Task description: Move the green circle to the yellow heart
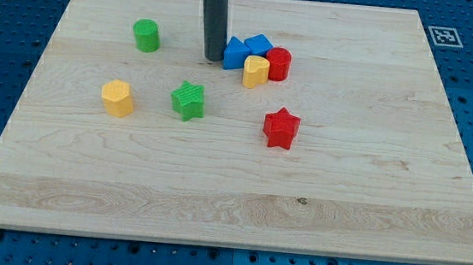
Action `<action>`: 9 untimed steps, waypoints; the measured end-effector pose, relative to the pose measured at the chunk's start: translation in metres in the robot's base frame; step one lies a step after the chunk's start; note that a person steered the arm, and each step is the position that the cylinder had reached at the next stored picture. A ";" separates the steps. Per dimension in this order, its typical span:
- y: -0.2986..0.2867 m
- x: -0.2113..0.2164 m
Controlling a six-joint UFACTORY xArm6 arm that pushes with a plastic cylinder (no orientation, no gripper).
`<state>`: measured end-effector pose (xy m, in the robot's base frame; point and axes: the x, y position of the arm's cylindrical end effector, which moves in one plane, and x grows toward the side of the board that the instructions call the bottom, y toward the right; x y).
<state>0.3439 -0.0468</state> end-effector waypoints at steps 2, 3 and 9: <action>-0.028 -0.021; -0.040 -0.028; -0.125 -0.059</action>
<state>0.2847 -0.1715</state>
